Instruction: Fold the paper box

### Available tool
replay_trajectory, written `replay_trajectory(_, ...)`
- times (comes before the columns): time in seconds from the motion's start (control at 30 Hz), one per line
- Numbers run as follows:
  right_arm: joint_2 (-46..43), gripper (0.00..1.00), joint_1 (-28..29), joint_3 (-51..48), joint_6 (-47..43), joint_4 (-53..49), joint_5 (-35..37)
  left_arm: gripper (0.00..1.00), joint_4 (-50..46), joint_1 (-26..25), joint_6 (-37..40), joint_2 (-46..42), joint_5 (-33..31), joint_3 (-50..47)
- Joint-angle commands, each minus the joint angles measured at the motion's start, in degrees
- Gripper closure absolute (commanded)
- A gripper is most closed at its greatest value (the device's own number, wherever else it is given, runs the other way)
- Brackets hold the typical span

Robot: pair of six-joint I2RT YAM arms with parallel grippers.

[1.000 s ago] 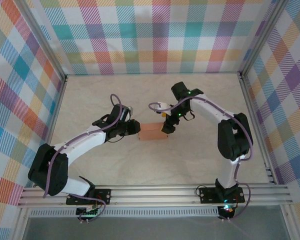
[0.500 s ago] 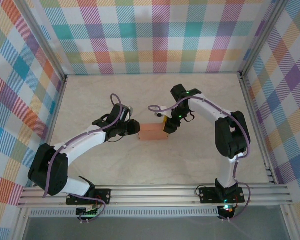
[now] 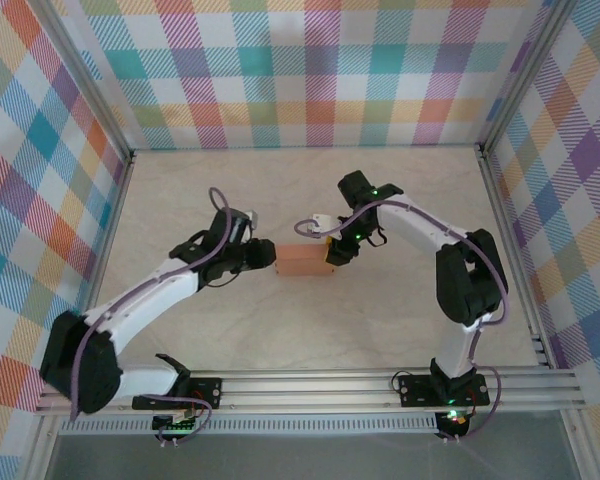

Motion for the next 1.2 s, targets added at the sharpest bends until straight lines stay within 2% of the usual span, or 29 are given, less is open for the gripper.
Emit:
replay_trajectory(0.0,-3.8,0.55,1.32,-3.42,2.08,11.52,6.23,0.54,-2.98,0.91,0.94,-6.4,-5.9,-1.15)
replay_trajectory(0.13,-5.16,0.59,4.4,-8.68,0.86,26.09,13.98,0.54,-3.59,3.12,1.79,-10.04,-7.01,-3.65)
replay_trajectory(0.23,-4.24,0.56,7.18,-11.81,-0.37,35.1,20.77,0.54,-3.23,4.69,1.78,-10.67,-5.54,-5.13)
replay_trajectory(0.37,-1.92,0.56,10.62,-17.92,-3.75,50.86,30.69,0.54,-0.8,5.07,0.88,-10.65,-4.14,-7.22)
replay_trajectory(0.47,0.08,0.56,12.16,-22.95,-8.44,63.86,35.8,0.54,-0.23,5.23,0.49,-10.61,-3.56,-7.88)
replay_trajectory(0.53,1.12,0.56,12.6,-24.93,-10.03,67.73,37.54,0.54,-0.55,5.29,0.7,-11.08,-3.83,-8.15)
replay_trajectory(0.6,1.2,0.51,12.8,-25.66,-9.71,66.76,37.79,0.54,-0.82,5.32,0.83,-11.84,-4.29,-8.54)
replay_trajectory(0.67,0.76,0.39,12.89,-26.45,-7.93,66.55,37.07,0.54,-0.57,5.41,0.78,-12.41,-4.31,-9.15)
replay_trajectory(0.73,0.05,0.32,12.9,-26.82,-6.48,66.22,36.61,0.54,0.05,5.51,0.62,-12.48,-3.88,-9.71)
replay_trajectory(0.8,-0.8,0.2,12.82,-27.1,-5.0,65.9,35.5,0.54,0.75,5.52,0.23,-12.41,-3.46,-10.2)
replay_trajectory(0.87,-2.22,0.01,12.79,-27.18,-2.2,64.83,34.11,0.53,1.35,5.61,0.12,-12.37,-3.41,-10.67)
replay_trajectory(1.03,-9.28,0.0,10.82,-28.6,9.2,59.34,25.16,0.49,1.92,5.85,1.77,-13.25,-5.99,-11.54)
replay_trajectory(1.17,-16.73,0.0,6.45,-30.89,22.26,58.12,19.38,0.39,4.24,5.94,6.09,-16.38,-9.55,-13.32)
